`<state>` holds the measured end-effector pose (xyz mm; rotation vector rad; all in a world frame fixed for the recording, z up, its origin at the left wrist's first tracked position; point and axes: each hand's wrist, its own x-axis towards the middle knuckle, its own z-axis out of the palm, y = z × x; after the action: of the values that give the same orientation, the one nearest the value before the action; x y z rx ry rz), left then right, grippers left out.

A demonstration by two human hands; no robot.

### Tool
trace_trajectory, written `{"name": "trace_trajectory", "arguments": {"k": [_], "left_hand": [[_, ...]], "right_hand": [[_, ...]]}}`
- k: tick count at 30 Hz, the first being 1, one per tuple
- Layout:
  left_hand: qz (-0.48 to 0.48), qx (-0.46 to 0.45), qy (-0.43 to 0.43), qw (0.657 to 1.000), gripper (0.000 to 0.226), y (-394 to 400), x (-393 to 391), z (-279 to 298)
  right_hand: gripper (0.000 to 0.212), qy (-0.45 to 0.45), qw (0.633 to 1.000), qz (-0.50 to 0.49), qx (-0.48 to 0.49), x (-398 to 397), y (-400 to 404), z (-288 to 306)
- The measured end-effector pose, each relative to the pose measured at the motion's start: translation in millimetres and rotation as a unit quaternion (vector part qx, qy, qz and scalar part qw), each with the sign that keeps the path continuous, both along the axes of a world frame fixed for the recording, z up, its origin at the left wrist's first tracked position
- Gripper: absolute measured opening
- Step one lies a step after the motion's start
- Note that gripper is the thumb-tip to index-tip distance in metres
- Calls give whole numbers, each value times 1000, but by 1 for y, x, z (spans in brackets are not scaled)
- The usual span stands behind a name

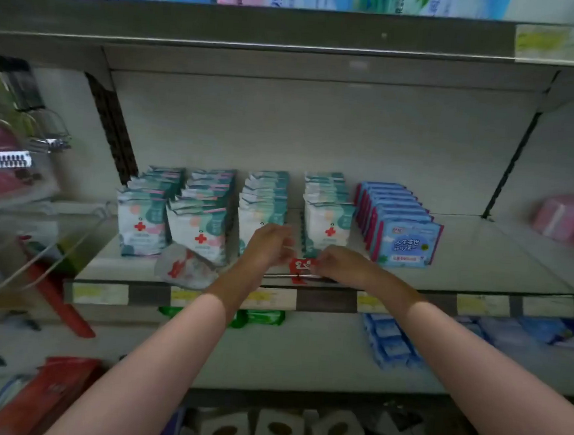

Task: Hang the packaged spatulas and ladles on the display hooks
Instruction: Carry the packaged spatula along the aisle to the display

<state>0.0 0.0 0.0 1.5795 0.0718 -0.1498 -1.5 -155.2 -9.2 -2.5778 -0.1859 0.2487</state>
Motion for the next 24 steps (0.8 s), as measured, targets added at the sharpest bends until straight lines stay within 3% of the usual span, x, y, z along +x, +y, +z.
{"name": "trace_trajectory", "arguments": {"k": [4, 8, 13, 17, 24], "left_hand": [[23, 33, 5, 999, 23, 10, 0, -2], [18, 44, 25, 999, 28, 20, 0, 0], [24, 54, 31, 998, 28, 31, -1, 3], [31, 52, 20, 998, 27, 41, -8, 12], [57, 80, -33, 995, 32, 80, -37, 28]], "right_hand": [[34, 43, 992, 38, -113, 5, 5, -8], [35, 30, 981, 77, -177, 12, 11, -7], [26, -93, 960, 100, -246, 13, 21, 1], [27, -157, 946, 100, -266, 10, 33, 7], [28, -157, 945, 150, -245, -3, 66, 9]]}}
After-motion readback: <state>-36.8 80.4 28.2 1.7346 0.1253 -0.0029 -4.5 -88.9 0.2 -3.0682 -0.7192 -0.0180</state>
